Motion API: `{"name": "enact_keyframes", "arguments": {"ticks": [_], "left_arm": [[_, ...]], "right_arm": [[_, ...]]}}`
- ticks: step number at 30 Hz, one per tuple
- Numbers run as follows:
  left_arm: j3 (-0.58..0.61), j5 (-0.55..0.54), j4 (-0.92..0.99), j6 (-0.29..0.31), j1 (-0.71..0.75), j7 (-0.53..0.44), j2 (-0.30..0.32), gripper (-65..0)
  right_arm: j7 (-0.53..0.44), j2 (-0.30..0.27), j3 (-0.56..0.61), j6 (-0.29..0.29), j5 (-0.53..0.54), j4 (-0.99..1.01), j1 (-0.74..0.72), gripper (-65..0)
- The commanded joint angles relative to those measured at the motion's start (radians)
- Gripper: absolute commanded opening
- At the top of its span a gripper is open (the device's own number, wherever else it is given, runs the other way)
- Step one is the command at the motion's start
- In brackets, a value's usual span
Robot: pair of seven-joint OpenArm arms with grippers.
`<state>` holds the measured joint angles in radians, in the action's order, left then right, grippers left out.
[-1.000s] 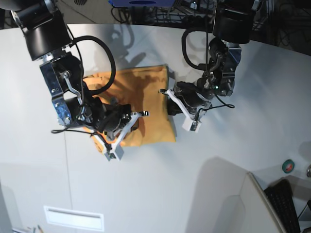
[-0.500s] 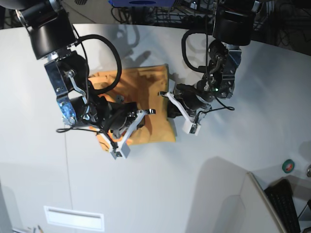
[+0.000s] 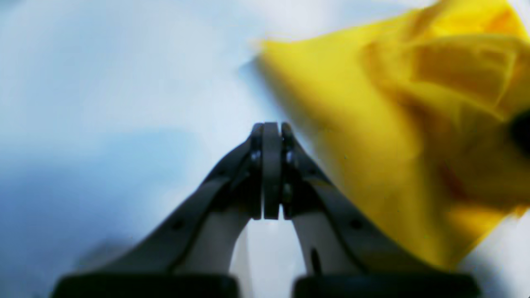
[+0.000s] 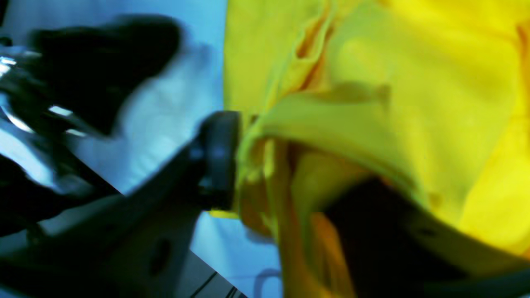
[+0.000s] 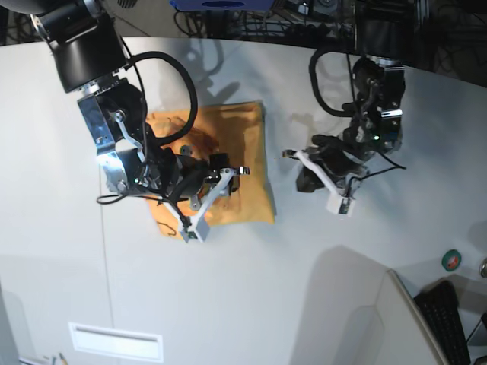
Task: Layout the t-shirt on the table in an organized manner, then fold the t-shirt properly
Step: 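Fold the shirt end with the right gripper over toward the left gripper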
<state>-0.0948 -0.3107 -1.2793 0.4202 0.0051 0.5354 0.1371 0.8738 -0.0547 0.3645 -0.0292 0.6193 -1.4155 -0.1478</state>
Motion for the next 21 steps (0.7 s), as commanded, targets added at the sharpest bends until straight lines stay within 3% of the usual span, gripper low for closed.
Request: {"name": "enact_keyframes", "arguments": {"ticks": [1,9,15,19,21], "left_arm": [[-0.021,-0.015,-0.052,0.012,-0.003,0.004,0.011,-65.0],[-0.142,-0.015,-0.214,0.013,0.171,0.044,0.112,-65.0],[-0.237,-0.015,-0.21,0.013,0.217,0.044,0.121,-65.0],[-0.288,-0.015,-0.21,0.015,0.224,0.044,0.121,-65.0],[-0.311,-0.015,-0.21,0.015,0.23,0.044,0.121,-65.0]], "right_arm": [[-0.04,0.003,-0.003,0.004,0.012,-0.014,-0.02,-39.5],[-0.08,0.034,0.001,0.004,0.012,-0.014,-0.019,-39.3],[-0.138,0.046,0.196,0.001,0.012,-0.012,-0.055,-39.9],[-0.146,0.066,0.336,-0.111,0.012,-0.02,-0.097,-39.9],[-0.146,0.066,0.397,-0.134,0.012,-0.057,-0.118,-39.9]]}}
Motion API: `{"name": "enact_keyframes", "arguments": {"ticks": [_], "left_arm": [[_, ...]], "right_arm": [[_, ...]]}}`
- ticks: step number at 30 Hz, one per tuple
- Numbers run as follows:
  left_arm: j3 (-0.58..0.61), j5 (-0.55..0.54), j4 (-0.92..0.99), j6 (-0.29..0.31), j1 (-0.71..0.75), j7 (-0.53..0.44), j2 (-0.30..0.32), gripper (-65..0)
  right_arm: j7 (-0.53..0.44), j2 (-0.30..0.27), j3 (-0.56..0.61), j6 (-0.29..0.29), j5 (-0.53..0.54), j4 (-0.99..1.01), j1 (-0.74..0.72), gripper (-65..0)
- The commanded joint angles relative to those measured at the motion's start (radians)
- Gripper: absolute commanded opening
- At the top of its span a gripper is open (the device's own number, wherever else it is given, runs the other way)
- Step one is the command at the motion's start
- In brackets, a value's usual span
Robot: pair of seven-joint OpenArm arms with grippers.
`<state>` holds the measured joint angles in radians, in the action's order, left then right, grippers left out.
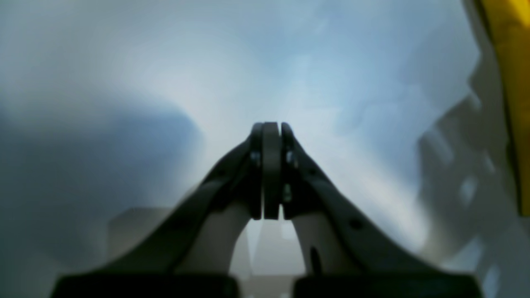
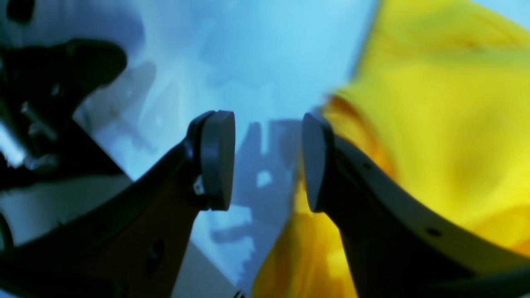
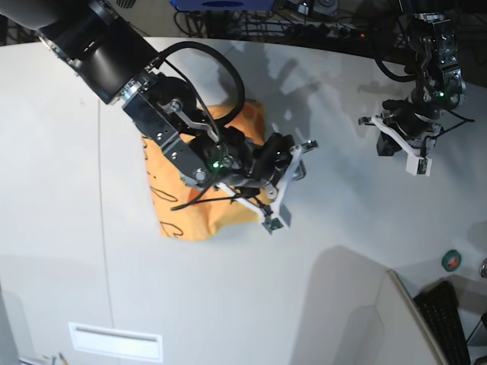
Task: Layout the t-shirt on the table in an organized manner, then fold the t-shirt properly
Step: 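Fold the shirt end with the right gripper over toward the left gripper, then press and smooth the folded bundle with the right gripper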
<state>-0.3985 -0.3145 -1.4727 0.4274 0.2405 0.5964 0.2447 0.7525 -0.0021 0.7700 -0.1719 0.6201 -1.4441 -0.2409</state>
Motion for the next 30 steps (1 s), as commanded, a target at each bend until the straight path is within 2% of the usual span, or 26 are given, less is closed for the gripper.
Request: {"name": "enact_keyframes", "arguments": {"ticks": [1,3,5,6,8,9,11,14,17,24,30], "left_arm": [[-0.02,-0.012,-0.016,0.008,-0.005,-0.017,0.015,-65.0],[-0.053,-0.012,0.0,0.026,-0.005,-0.017,0.015,-65.0],[-0.109,-0.012,0.037,0.083,-0.005,-0.017,0.015,-65.0],[-0.147,-0.012,0.059,0.116,-0.007,-0.017,0.015,-65.0],[-0.218,-0.012,0.103,0.169,-0.008,-0.017,0.015,-65.0],[-0.242,-0.012,0.119,0.186,-0.007,-0.017,0.015,-65.0],[-0.287,-0.005,0.139,0.212,-0.005,-0.017,0.015,-65.0],[-0.316,-0.004,0.16,0.235,0.0,-0.017,0.029,-65.0],[-0.314,-0.01,0.152,0.238,0.012,-0.02,0.029,-65.0],[-0.313,-0.01,0.159,0.238,0.007,-0.019,0.023,-65.0],[-0.313,-0.01,0.159,0.238,0.01,-0.019,0.023,-65.0]], "right_arm": [[-0.023,0.009,0.016,0.007,0.011,-0.062,-0.028,-39.9],[-0.001,-0.028,0.044,0.007,0.011,-0.157,-0.028,-40.2],[0.022,-0.063,0.046,-0.005,0.011,-0.261,-0.019,-43.8],[0.035,-0.091,0.044,-0.039,0.011,-0.32,-0.008,-48.6],[0.054,-0.155,0.007,-0.128,0.011,-0.418,0.008,-64.1],[0.051,-0.184,-0.013,-0.16,0.011,-0.438,0.024,-65.0],[0.042,-0.223,-0.085,-0.209,0.011,-0.429,0.058,-65.0],[0.034,-0.227,-0.175,-0.214,0.013,-0.346,0.09,-65.0],[0.037,-0.226,-0.163,-0.214,0.014,-0.352,0.111,-65.0],[0.032,-0.224,-0.017,-0.222,0.011,-0.323,0.122,-65.0],[0.022,-0.212,-0.008,-0.217,0.013,-0.209,0.107,-65.0]]}}
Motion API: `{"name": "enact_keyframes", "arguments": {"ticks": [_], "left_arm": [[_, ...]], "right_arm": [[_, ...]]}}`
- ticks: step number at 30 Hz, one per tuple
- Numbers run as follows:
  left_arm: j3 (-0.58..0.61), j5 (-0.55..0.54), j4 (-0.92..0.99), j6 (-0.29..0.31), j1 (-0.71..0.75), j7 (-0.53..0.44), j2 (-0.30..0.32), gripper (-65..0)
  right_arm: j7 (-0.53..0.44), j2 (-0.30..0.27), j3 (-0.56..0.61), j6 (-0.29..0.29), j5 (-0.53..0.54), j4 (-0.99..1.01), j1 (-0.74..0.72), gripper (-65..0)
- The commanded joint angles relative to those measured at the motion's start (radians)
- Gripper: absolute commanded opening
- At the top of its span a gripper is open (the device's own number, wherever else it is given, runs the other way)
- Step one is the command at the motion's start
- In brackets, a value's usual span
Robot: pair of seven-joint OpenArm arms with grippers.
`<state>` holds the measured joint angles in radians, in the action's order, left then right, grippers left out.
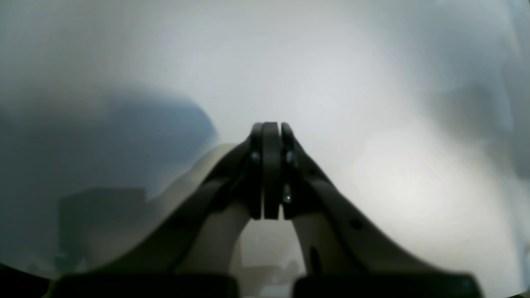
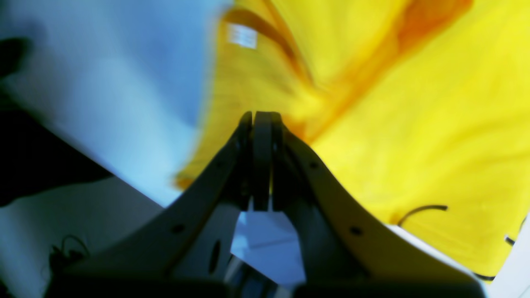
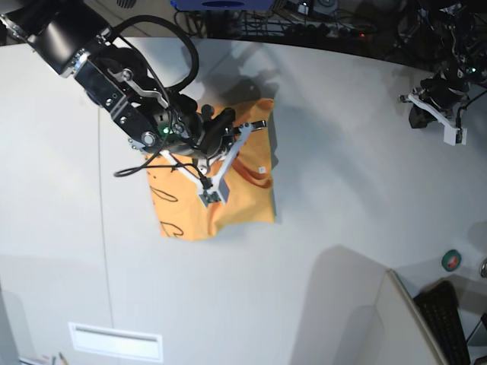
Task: Layout the t-shirt on the table in an organized manner, then fold the t-shirt properly
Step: 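Press and smooth the folded bundle with the right gripper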
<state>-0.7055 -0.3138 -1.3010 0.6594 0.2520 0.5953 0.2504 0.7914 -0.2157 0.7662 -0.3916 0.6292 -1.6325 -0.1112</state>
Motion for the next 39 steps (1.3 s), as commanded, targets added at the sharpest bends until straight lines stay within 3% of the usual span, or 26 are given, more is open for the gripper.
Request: {"name": "enact_keyframes", "arguments": {"ticks": [1,7,13,19,33,36,39], "left_arm": [[-0.006,-0.011,-0.013,0.006,0.0,-0.018,0.017,-65.0],[-0.006,-0.006,-0.012,0.006,0.0,-0.018,0.017,-65.0],[-0.006,-0.003,-0.012,0.006,0.002,-0.018,0.017,-65.0],[-0.006,-0.003,-0.012,0.006,-0.001,-0.016,0.017,-65.0],[-0.006,-0.003,-0.012,0.006,-0.004,-0.016,0.022,-65.0],[-0.006,-0.003,-0.012,0.006,-0.006,-0.016,0.022,-65.0],[-0.006,-0.003,-0.012,0.006,-0.006,-0.016,0.022,-65.0]], "right_arm": [[-0.026,0.008,-0.004,0.004,0.004,-0.001,-0.025,-65.0],[-0.125,0.014,-0.003,0.004,0.004,0.116,-0.046,-65.0],[-0.145,0.017,-0.003,0.006,0.005,0.222,-0.095,-65.0],[-0.177,0.072,-0.003,0.061,0.007,0.277,-0.123,-65.0],[-0.186,0.218,-0.003,0.062,0.005,0.384,-0.272,-65.0],[-0.272,0.238,-0.003,0.064,0.005,0.43,-0.318,-65.0],[-0.315,0.22,-0.003,0.064,0.005,0.366,-0.324,-65.0]]}}
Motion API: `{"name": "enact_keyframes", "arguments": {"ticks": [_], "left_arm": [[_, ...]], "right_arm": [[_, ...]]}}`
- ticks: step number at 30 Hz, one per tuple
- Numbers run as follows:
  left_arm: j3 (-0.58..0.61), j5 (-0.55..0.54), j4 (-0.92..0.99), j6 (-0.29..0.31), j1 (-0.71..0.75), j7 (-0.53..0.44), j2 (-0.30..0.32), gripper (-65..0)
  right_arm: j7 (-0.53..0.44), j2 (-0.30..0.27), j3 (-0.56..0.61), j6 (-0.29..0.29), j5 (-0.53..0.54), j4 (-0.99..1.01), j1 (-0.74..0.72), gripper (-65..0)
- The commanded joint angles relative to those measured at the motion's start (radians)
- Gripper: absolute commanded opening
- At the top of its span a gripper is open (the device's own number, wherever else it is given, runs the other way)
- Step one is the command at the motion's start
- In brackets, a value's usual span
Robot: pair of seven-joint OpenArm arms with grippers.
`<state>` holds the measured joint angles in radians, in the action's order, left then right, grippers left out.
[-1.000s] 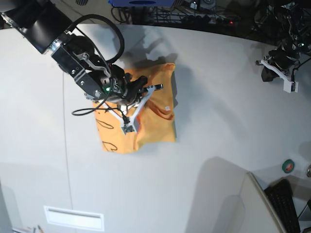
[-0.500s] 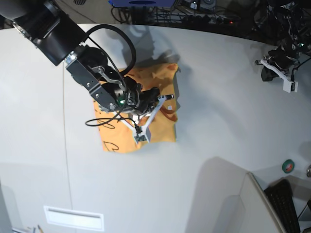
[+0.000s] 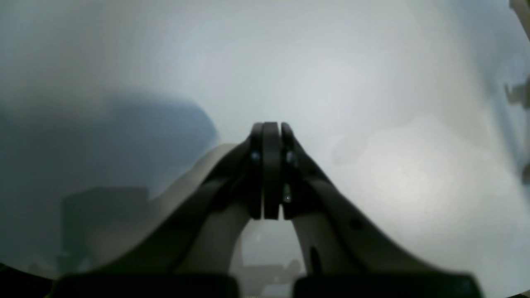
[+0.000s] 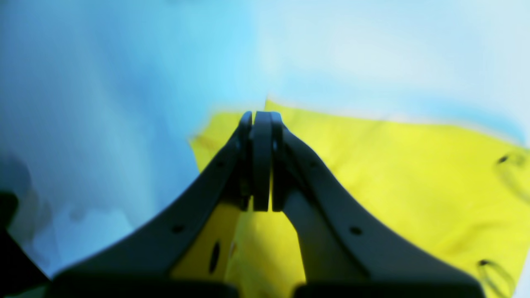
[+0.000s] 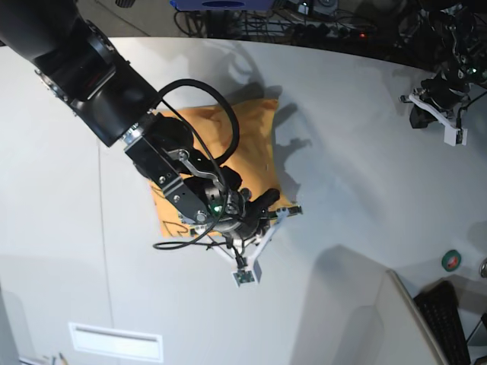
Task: Layout the t-shirt on the table in an organized manner, then fold the t-shirt properly
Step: 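Press and smooth the folded bundle with the right gripper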
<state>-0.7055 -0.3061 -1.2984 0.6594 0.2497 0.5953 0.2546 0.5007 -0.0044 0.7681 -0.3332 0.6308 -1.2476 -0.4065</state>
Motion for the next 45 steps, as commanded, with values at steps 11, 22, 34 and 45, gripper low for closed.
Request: {"name": "enact_keyframes", "arguments": {"ticks": [11,22,34,45], "left_arm": [[-0.006,-0.011,-0.02,0.006,-0.005,-0.016,0.015,-65.0],[0.04,-0.017,-0.02,0.001,-0.005,-0.016,0.015,-65.0],[0.04,-0.018,-0.022,0.001,-0.002,-0.016,0.013,-65.0],[0.031,-0.018,-0.022,0.004,0.003,-0.018,0.018,-65.0]], "right_arm": [[0.295,-0.084,-0.002,-0.002,0.002,-0.271,0.142,-65.0],[0.298,-0.105,0.014,-0.002,-0.001,-0.245,0.234,-65.0],[0.217,-0.029,0.279,-0.002,0.001,-0.14,0.183,-65.0],[0.257,-0.079,0.192,-0.08,0.001,-0.235,0.137,-65.0]]}}
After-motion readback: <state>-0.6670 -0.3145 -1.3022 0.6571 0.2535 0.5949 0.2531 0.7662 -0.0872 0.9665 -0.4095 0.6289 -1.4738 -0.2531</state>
